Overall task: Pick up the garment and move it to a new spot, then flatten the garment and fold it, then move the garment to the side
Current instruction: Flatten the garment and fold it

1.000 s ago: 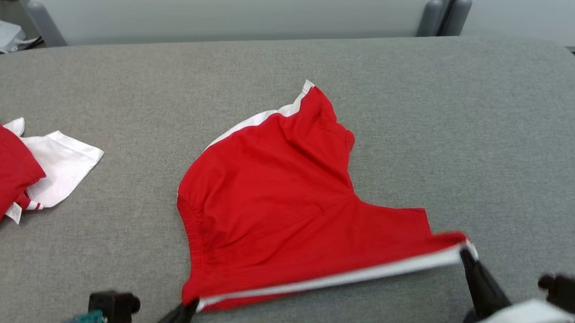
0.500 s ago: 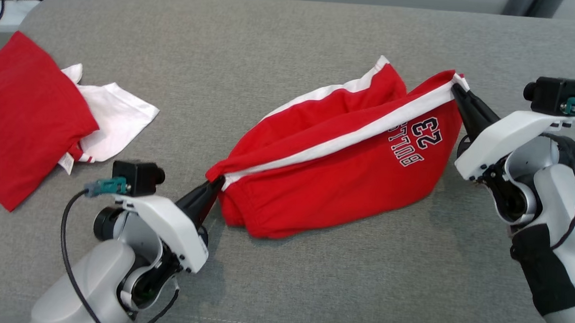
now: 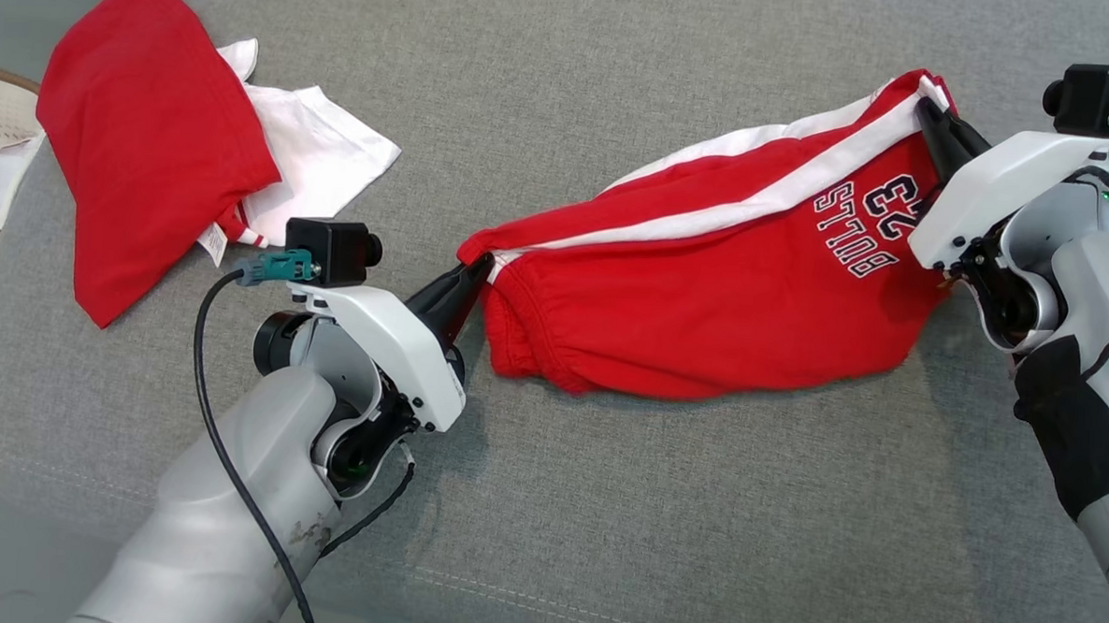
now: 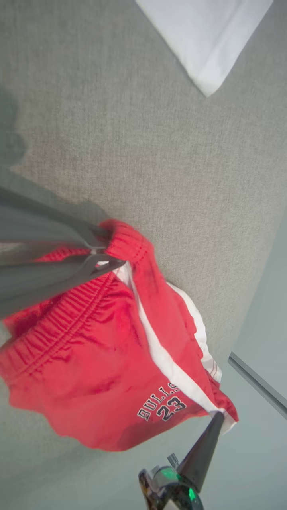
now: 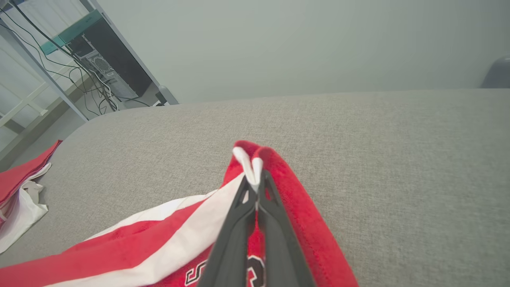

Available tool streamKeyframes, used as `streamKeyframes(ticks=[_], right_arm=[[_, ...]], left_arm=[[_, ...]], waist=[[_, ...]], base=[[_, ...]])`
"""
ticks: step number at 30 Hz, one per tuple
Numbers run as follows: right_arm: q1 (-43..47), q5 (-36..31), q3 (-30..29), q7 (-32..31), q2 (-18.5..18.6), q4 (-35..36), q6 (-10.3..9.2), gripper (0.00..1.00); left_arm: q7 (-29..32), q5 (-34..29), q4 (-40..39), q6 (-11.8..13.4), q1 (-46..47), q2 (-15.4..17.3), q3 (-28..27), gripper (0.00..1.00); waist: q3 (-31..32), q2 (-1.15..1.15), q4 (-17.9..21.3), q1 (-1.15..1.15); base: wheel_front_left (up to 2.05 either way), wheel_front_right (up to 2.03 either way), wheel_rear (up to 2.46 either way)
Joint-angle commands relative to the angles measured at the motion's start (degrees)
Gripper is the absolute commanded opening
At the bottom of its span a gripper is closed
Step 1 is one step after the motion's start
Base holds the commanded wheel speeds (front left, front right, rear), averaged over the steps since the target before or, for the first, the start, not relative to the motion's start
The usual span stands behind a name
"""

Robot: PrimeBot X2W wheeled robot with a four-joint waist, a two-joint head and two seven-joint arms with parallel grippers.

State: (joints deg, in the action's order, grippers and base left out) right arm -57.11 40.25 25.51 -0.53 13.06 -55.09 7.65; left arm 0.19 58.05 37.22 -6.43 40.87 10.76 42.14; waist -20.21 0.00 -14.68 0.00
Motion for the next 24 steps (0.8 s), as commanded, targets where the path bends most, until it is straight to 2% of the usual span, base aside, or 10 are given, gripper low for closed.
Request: streamKeyframes(ticks=[1, 5, 11, 14, 19, 24], right_arm=[[-0.8, 1.3, 1.7, 2.0, -0.5, 0.2, -0.16, 0.98], [-0.8, 3.3, 3.5, 4.0, -0.6, 0.1, -0.16, 1.00], [1.7, 7.0, 8.1, 8.4, 1.2, 3.3, -0.16, 1.00], [3.4, 7.9, 10.1, 11.4, 2.7, 4.8, -0.16, 1.00], [6.1, 5.7, 11.1, 15.2, 4.9, 6.1, -0.16, 1.00], [9.9, -1.4, 5.7, 15.5, 5.3, 10.3, -0.16, 1.00]], left_arm=[[-1.7, 0.1, 0.9, -0.5, 2.7, 1.0, -1.4, 1.00], [-3.7, -0.1, 2.8, -0.8, 2.6, 0.5, -0.7, 1.00], [-11.2, -0.5, 3.2, -0.5, 0.3, 1.5, -2.3, 1.00], [-13.6, -2.5, 1.7, 2.3, -1.2, 3.1, -3.3, 1.00], [-15.1, -7.4, -4.7, 10.0, -5.7, 5.4, -5.8, 1.00], [-15.2, -10.2, -12.3, 15.6, -11.9, 6.9, -7.3, 1.00]], waist=[[0.0, 0.00, -0.5, 0.00], [0.6, 0.00, -0.2, 0.00], [2.1, 0.00, 1.4, 0.00], [2.6, 0.00, 2.8, 0.00], [3.5, 0.00, 5.0, 0.00], [4.5, 0.00, 7.3, 0.00]], base=[[0.00, 0.00, 0.00], [0.00, 0.00, 0.00], [0.00, 0.00, 0.00], [0.00, 0.00, 0.00], [0.00, 0.00, 0.00], [0.00, 0.00, 0.00]])
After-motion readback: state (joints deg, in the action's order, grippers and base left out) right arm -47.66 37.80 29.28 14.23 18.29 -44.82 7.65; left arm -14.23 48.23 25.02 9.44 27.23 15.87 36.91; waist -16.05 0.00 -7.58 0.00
